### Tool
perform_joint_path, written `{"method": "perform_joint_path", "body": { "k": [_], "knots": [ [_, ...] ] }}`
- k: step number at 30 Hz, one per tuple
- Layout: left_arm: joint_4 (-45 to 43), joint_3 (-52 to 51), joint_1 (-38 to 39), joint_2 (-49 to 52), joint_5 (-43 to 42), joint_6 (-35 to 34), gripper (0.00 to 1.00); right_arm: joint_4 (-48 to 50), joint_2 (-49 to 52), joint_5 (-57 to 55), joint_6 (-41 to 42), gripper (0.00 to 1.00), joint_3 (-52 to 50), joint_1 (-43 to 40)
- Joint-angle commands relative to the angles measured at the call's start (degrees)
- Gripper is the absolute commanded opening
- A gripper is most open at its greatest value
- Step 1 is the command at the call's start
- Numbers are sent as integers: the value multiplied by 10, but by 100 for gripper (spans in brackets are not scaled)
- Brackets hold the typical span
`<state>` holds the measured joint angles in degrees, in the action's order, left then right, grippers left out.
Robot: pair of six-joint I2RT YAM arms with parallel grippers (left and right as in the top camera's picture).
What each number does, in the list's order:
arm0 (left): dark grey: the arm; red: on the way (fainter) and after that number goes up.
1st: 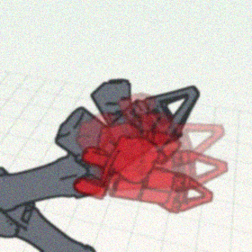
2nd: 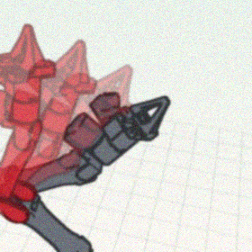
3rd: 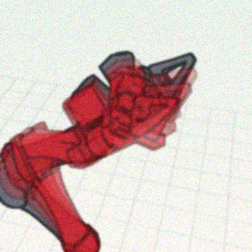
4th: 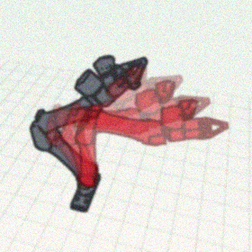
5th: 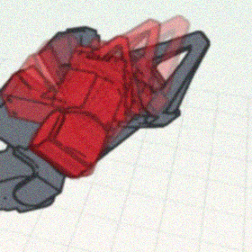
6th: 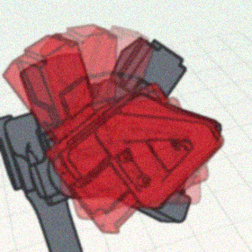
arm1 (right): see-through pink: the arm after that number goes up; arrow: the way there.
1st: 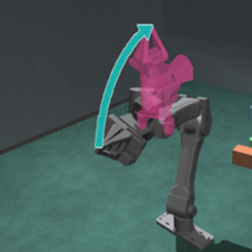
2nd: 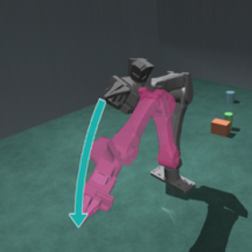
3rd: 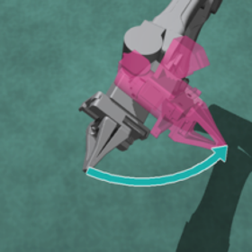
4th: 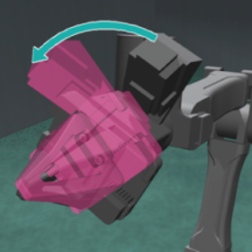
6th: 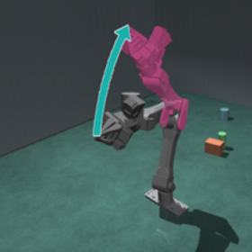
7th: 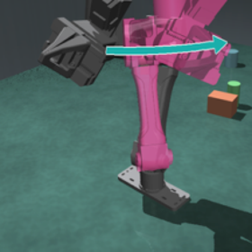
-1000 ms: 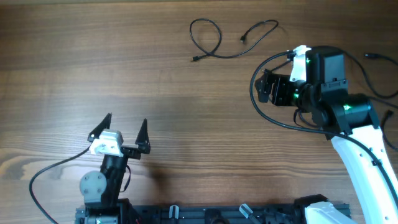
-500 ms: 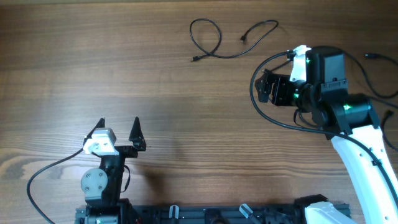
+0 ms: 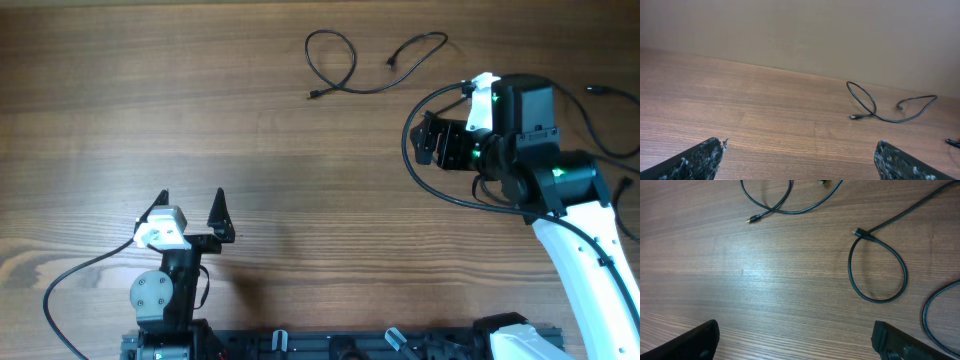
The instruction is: Untangle cables
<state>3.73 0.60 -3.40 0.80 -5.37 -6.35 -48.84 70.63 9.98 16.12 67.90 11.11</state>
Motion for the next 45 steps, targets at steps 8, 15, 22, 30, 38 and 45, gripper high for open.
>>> {"method": "perform_joint_path", "body": {
  "k": [8,15,22,30,38,45],
  "knots": [
    [4,-3,-3,-5,10,-5,100,8,-60,-45,-10,99,-14,2],
    [4,-3,-3,-5,10,-6,100,303,-244,-23,38,100,-241,2],
    [4,-3,-3,-5,10,-6,100,594,-400,-23,38,100,-494,2],
    [4,-3,-3,-5,10,-6,100,720,-535,-37,31,100,-676,1],
    [4,-3,-3,-5,10,-6,100,538,-687,-39,-11,100,-676,-37],
    [4,-3,-3,-5,10,-5,100,491,-704,-33,-98,100,-676,-86]
  ]
}}
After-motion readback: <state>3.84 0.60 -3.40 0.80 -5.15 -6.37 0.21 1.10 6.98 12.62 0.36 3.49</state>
